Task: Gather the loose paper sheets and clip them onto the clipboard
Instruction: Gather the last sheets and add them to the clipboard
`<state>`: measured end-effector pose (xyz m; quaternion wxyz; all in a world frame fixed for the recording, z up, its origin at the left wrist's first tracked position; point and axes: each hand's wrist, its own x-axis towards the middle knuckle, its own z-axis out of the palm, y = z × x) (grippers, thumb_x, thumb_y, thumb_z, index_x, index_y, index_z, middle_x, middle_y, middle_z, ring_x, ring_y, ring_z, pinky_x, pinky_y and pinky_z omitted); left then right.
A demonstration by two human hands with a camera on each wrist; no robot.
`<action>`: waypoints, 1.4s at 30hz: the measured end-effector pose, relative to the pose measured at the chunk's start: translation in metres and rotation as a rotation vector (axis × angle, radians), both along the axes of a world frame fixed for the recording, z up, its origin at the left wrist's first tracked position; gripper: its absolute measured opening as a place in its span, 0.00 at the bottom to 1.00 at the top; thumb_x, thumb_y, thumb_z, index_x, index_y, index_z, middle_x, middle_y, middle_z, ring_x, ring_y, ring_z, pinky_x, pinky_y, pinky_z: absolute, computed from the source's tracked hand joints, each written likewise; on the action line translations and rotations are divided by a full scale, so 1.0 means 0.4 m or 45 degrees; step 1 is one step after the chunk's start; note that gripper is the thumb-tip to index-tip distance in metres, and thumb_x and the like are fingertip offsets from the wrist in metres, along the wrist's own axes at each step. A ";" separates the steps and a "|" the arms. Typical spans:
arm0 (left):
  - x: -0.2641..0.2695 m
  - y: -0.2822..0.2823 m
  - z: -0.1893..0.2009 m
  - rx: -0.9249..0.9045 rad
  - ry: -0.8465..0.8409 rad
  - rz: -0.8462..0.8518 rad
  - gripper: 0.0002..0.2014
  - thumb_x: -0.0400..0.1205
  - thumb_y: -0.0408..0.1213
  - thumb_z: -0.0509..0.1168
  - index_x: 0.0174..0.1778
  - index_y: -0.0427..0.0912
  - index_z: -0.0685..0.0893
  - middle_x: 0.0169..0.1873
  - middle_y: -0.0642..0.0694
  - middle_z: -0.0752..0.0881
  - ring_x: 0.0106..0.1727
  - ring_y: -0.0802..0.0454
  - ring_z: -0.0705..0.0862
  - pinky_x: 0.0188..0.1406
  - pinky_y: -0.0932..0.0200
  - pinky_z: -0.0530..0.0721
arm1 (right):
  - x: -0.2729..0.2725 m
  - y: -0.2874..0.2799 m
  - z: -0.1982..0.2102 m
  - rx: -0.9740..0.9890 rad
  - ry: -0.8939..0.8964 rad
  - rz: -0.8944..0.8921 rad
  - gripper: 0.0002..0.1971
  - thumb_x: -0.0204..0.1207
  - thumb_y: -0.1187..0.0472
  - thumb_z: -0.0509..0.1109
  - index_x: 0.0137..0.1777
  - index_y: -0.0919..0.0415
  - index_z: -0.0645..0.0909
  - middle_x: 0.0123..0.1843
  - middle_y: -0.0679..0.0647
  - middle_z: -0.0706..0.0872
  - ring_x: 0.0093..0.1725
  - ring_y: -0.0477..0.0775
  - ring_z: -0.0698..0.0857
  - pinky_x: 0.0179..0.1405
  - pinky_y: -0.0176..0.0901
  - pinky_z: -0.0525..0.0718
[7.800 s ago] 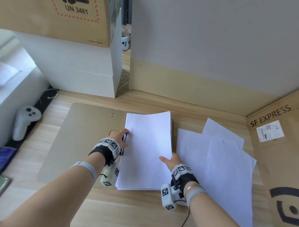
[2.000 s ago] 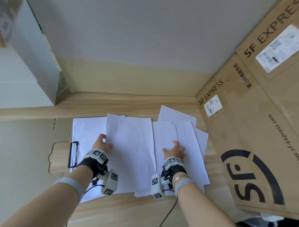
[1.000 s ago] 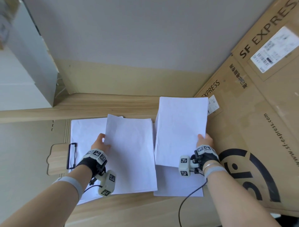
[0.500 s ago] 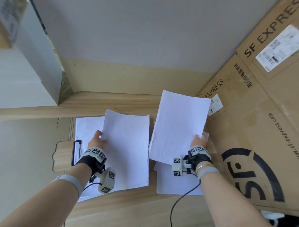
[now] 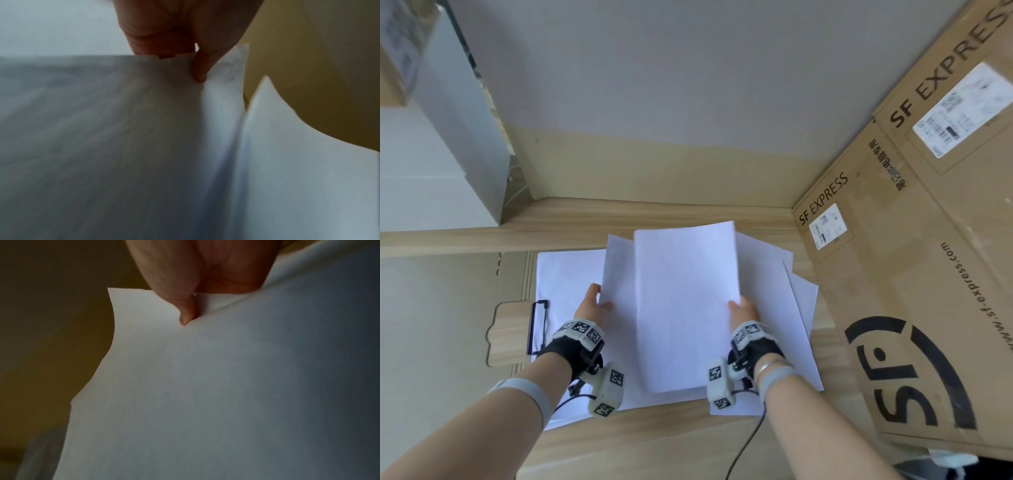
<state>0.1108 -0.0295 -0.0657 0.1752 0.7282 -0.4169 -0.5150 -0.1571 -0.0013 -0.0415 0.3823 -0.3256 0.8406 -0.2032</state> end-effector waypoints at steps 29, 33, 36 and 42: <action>-0.035 0.004 -0.019 -0.019 -0.064 -0.049 0.12 0.79 0.27 0.65 0.52 0.41 0.68 0.52 0.35 0.82 0.54 0.34 0.83 0.53 0.44 0.81 | -0.276 0.109 -0.014 0.489 0.350 -0.133 0.24 0.77 0.60 0.69 0.69 0.73 0.73 0.70 0.66 0.79 0.68 0.64 0.80 0.63 0.49 0.79; -0.034 0.000 -0.017 -0.021 -0.069 -0.049 0.12 0.79 0.27 0.64 0.51 0.42 0.67 0.48 0.38 0.80 0.47 0.40 0.80 0.47 0.48 0.79 | -0.258 0.127 -0.009 0.558 0.317 -0.215 0.34 0.72 0.53 0.74 0.73 0.70 0.68 0.74 0.62 0.67 0.70 0.61 0.75 0.63 0.47 0.78; -0.031 -0.002 -0.020 -0.031 -0.062 -0.044 0.12 0.79 0.27 0.64 0.51 0.41 0.67 0.49 0.38 0.80 0.47 0.41 0.80 0.48 0.47 0.78 | -0.242 0.139 -0.014 0.547 0.297 -0.220 0.38 0.70 0.55 0.77 0.75 0.68 0.64 0.75 0.62 0.66 0.73 0.61 0.73 0.66 0.50 0.76; -0.028 0.000 -0.018 -0.014 -0.063 -0.046 0.12 0.79 0.28 0.64 0.51 0.43 0.67 0.48 0.40 0.79 0.47 0.41 0.79 0.47 0.49 0.78 | -0.254 0.145 0.002 0.320 0.180 -0.297 0.32 0.76 0.68 0.70 0.77 0.69 0.62 0.74 0.67 0.74 0.70 0.67 0.77 0.66 0.55 0.76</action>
